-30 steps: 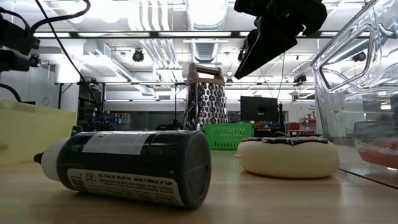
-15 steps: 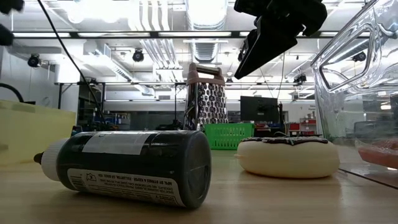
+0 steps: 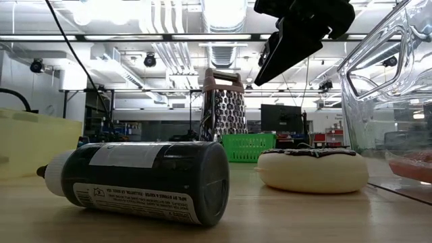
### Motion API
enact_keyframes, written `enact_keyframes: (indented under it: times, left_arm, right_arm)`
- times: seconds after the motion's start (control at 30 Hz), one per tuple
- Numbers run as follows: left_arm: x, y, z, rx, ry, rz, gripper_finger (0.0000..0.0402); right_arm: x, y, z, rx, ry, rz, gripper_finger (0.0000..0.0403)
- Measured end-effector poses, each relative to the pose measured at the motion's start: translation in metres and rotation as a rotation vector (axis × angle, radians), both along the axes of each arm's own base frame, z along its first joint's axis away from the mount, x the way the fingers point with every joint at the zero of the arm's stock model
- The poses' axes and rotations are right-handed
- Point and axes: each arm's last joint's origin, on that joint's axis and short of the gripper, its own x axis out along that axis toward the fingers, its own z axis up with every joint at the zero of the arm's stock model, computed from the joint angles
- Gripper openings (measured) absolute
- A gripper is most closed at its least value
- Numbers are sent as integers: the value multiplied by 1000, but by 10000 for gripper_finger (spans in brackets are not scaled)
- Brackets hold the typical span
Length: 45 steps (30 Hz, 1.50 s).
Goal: Pick & Place Food Item
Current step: Put the green donut into the green bin
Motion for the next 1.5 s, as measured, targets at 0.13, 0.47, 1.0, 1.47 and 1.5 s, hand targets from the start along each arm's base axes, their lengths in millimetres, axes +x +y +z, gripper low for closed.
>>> enact_keyframes:
  times: [0.13, 0.47, 1.0, 1.47, 1.5]
  left_arm:
    - [2, -19, -13, -2, -2, -20, 209]
    - [12, -62, -9, 10, -42, -78, 200]
    - [19, -73, -43, 148, -42, -155, 193]
    - [21, -75, -46, 152, -83, -175, 193]
    - [21, -76, -47, 145, -83, -176, 193]
  right_arm:
    - [0, 0, 0, 1, 0, -1, 247]
    - [0, 0, 0, 7, -1, -9, 247]
    - [0, 0, 0, 21, -3, -26, 246]
    - [0, 0, 0, 20, 0, -26, 246]
    - [0, 0, 0, 20, 1, -26, 247]
